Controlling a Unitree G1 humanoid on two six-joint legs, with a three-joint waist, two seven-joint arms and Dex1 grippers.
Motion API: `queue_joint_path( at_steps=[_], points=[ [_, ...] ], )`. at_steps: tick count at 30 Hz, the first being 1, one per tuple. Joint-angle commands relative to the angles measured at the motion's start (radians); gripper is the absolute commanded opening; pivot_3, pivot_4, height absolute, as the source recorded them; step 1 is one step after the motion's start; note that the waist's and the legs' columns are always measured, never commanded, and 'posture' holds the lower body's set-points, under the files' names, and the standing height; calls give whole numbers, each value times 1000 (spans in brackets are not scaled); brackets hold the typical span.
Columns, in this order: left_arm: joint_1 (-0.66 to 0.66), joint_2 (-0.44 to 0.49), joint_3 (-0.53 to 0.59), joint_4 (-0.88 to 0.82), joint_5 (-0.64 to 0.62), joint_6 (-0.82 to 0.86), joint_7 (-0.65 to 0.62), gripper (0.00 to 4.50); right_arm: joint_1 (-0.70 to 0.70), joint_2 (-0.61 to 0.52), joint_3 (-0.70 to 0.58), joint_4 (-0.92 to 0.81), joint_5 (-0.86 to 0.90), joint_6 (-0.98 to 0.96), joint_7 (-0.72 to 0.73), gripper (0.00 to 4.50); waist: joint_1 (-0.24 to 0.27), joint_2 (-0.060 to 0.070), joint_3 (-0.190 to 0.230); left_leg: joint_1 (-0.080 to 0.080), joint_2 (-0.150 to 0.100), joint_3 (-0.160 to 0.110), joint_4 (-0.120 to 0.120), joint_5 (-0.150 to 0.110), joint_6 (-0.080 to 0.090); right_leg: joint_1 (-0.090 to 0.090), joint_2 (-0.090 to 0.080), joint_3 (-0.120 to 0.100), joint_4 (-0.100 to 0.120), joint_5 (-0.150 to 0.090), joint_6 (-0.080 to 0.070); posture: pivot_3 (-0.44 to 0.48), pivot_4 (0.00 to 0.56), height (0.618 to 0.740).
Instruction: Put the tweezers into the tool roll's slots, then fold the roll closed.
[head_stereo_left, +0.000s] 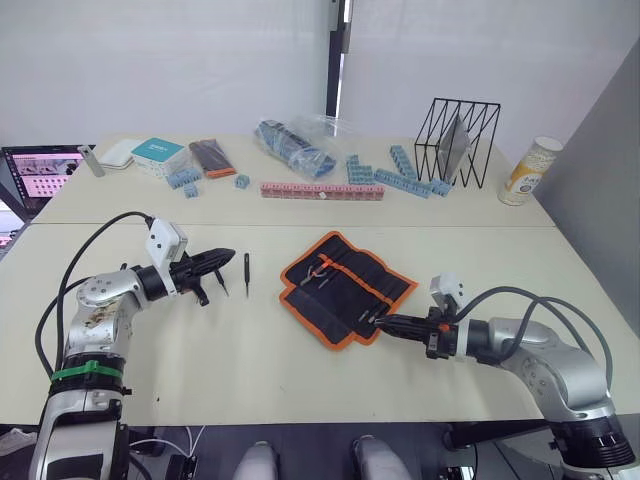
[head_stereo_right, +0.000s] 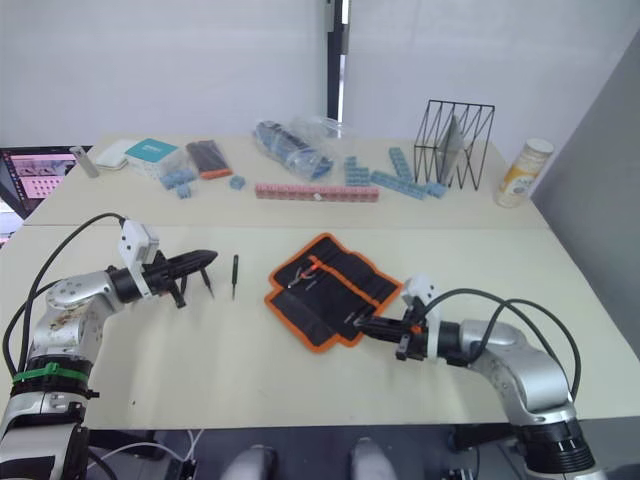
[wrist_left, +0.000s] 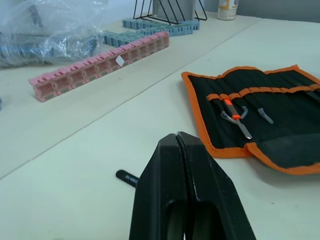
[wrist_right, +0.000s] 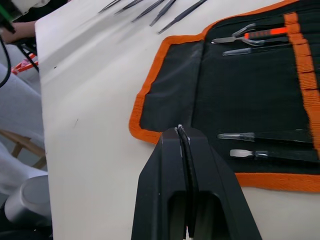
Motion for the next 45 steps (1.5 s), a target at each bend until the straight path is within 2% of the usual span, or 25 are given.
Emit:
queue_joint_path(
  at_steps=[1,3,4,8,15,17,27,34,40,45],
  points=[
    [34,61,98,-32,-55,63,27,14,25,-24,-112,1,21,-43,-30,0,0,-1,0,0,0,0,0,0,0,0,0,0,0,0,0,0,150,737],
    [56,93,144,13,-73,93,35,567,35,-41,-162,25,22,-52,-42,0,-4,-1,2,0,0,0,0,0,0,0,0,0,0,0,0,0,150,737],
    [74,112,161,37,-70,92,34,868,44,-60,-178,44,9,-68,-40,259,-4,0,3,0,0,0,0,0,0,0,0,0,0,0,0,0,150,737],
    [151,194,245,178,-45,8,44,2181,96,-135,-238,173,-44,-148,-20,1548,-3,0,3,1,1,1,-1,0,0,0,0,0,0,-1,-2,0,150,737],
    [285,253,374,249,-52,-76,92,4408,118,-125,-325,404,-77,-266,-59,3877,1,-1,5,2,1,3,0,0,0,0,0,0,0,-5,-9,0,150,737],
    [320,255,397,262,-54,-94,102,4500,125,-116,-341,420,-73,-280,-70,4457,0,-1,5,2,2,4,0,0,0,-1,0,0,0,-5,-10,0,150,737],
    [365,230,432,251,-72,-104,125,4500,106,-105,-347,430,-69,-287,-107,4457,-1,0,5,6,4,8,-1,0,0,0,-1,1,0,-6,-11,0,150,737],
    [420,208,493,242,-103,-134,154,4500,3,-114,-305,398,-52,-232,-93,4457,-16,0,5,7,5,9,-1,0,0,0,0,1,1,-6,-11,0,150,737],
    [615,133,579,53,-158,-114,170,4500,-172,-112,-162,356,-86,-215,-34,4457,-40,0,6,8,5,10,-2,-1,-1,0,-1,1,2,-5,-12,0,150,737],
    [768,28,650,-148,-204,-101,232,4500,-328,-68,-35,323,-78,-188,42,4457,-37,-1,7,8,6,9,-2,-1,-1,-1,0,1,2,-5,-12,0,150,737]
  ],
)
